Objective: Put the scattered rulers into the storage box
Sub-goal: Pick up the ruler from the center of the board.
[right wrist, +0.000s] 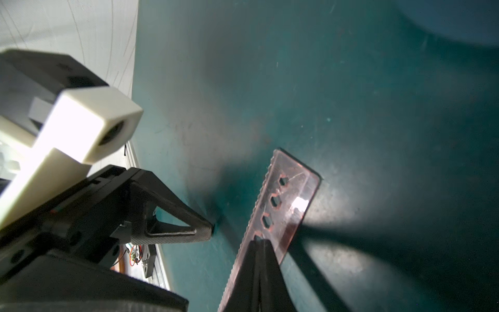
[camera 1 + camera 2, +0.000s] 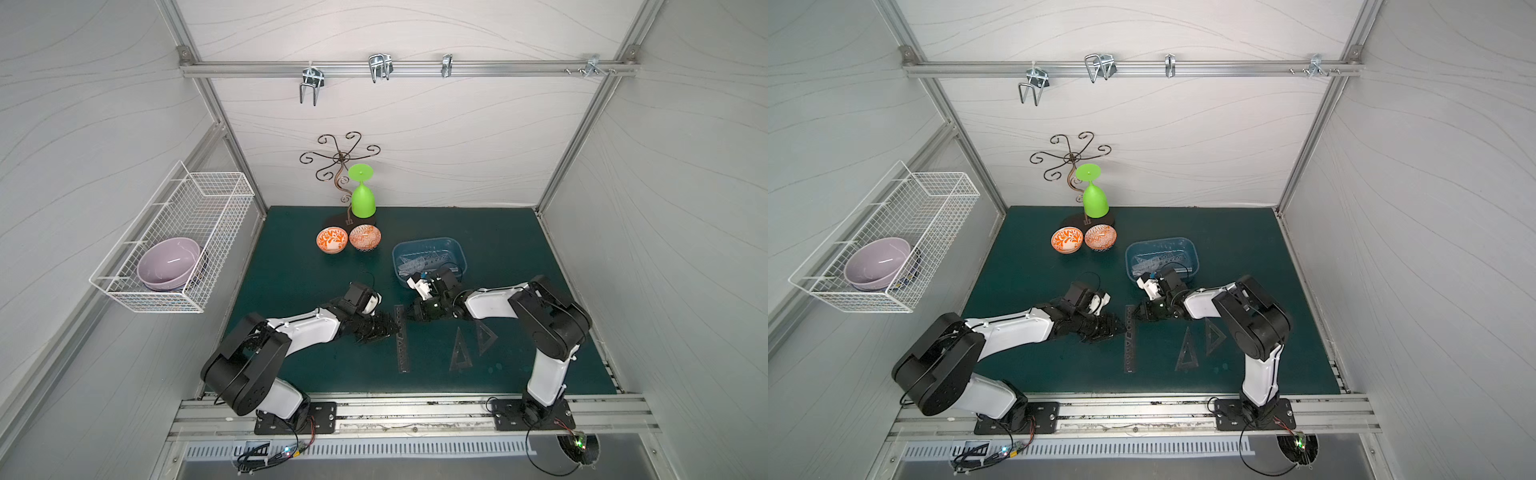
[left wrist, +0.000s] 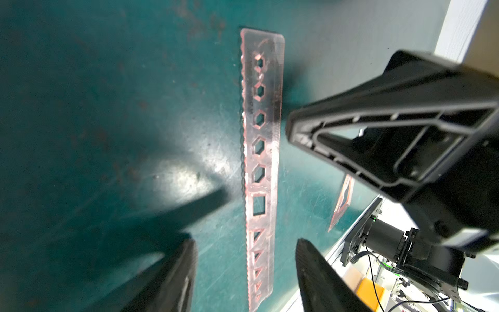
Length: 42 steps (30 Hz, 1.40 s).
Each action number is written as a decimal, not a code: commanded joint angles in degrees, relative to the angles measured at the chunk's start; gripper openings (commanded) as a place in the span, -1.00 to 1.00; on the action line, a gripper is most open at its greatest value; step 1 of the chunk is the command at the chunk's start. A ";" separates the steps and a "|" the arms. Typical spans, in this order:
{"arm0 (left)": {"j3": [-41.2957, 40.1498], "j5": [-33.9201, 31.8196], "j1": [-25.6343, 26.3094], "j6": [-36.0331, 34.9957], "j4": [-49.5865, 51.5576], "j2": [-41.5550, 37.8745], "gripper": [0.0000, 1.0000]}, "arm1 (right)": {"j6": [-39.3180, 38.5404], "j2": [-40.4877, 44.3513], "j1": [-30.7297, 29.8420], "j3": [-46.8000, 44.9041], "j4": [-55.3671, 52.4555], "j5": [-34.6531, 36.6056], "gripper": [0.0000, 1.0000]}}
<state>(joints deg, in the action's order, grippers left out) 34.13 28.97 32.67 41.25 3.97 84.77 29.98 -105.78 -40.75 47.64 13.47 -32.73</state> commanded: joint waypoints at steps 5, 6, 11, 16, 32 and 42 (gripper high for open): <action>-0.73 -0.20 -0.06 0.66 -1.23 0.96 0.25 | 0.30 1.50 -1.43 -2.85 -3.94 3.28 -0.87; -0.78 -0.15 -0.10 0.67 -1.24 0.90 0.25 | 0.17 1.62 -1.63 -2.97 -3.99 3.42 -0.87; -1.42 0.13 -0.04 1.23 -2.95 1.67 0.26 | 0.42 1.97 -2.32 -3.27 -4.08 4.27 -0.87; -1.37 1.53 0.73 2.29 -7.42 6.37 0.25 | 1.20 1.08 -3.22 -4.23 -3.08 4.74 -0.87; 0.64 2.59 2.57 3.05 -12.46 13.46 -0.31 | 3.86 0.91 -3.24 -9.55 0.15 5.05 -0.89; 2.95 1.73 3.19 1.12 -10.17 14.63 -1.00 | 3.53 5.07 -1.67 -11.21 -0.51 3.60 -0.89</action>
<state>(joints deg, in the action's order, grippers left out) 36.67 33.76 34.72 43.97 -10.90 97.30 33.61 -101.78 -42.72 38.76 20.51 -29.19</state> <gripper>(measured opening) 0.042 0.059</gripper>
